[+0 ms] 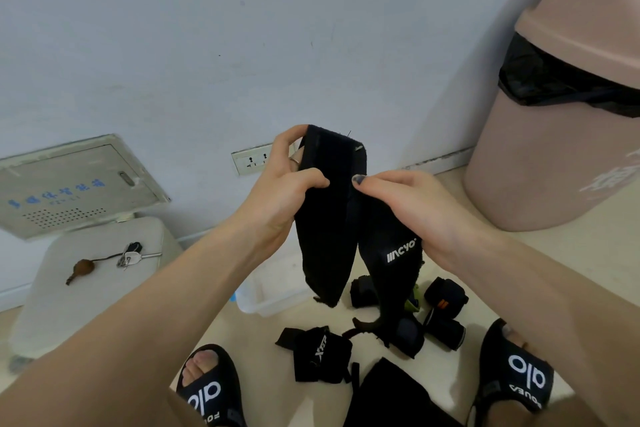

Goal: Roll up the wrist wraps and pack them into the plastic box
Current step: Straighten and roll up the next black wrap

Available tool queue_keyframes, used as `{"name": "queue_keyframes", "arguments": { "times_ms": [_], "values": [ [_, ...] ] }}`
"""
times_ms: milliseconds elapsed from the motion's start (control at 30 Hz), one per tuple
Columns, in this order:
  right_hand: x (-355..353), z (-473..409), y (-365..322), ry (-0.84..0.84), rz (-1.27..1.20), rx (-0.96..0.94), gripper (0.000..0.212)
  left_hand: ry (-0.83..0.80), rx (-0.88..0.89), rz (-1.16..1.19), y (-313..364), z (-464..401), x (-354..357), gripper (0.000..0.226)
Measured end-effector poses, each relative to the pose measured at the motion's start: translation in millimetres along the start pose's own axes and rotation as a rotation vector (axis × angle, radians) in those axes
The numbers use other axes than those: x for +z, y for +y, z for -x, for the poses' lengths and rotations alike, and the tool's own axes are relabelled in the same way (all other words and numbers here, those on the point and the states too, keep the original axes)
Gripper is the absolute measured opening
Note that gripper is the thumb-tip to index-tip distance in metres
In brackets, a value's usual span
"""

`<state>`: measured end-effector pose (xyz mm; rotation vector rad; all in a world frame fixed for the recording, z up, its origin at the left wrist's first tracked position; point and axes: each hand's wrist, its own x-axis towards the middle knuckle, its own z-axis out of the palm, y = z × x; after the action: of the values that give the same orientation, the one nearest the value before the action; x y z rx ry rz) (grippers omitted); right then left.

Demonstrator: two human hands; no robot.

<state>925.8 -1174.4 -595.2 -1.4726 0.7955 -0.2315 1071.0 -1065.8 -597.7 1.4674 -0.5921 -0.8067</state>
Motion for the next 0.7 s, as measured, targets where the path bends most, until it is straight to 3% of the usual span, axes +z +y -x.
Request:
{"name": "queue_keyframes", "arguments": {
  "times_ms": [167, 233, 367, 567, 700],
  "values": [
    [-2, -2, -1, 0.039, -0.001, -0.047, 0.014, -0.076, 0.048, -0.009, -3, 1, -3, 0.076],
    [-3, -2, -2, 0.038, 0.011, -0.069, 0.012, -0.073, 0.066, -0.008, -5, 1, -4, 0.059],
    [-1, 0, -2, -0.014, 0.064, -0.085, 0.007, 0.088, 0.112, -0.054, -8, -1, -5, 0.021],
    [-10, -9, 2, 0.100, 0.022, -0.091, 0.030, 0.179, 0.114, -0.050, -5, -5, -13, 0.034],
    [-13, -9, -2, 0.145, -0.053, -0.131, 0.043, 0.136, 0.073, -0.073, -4, -4, -15, 0.043]
  ]
}}
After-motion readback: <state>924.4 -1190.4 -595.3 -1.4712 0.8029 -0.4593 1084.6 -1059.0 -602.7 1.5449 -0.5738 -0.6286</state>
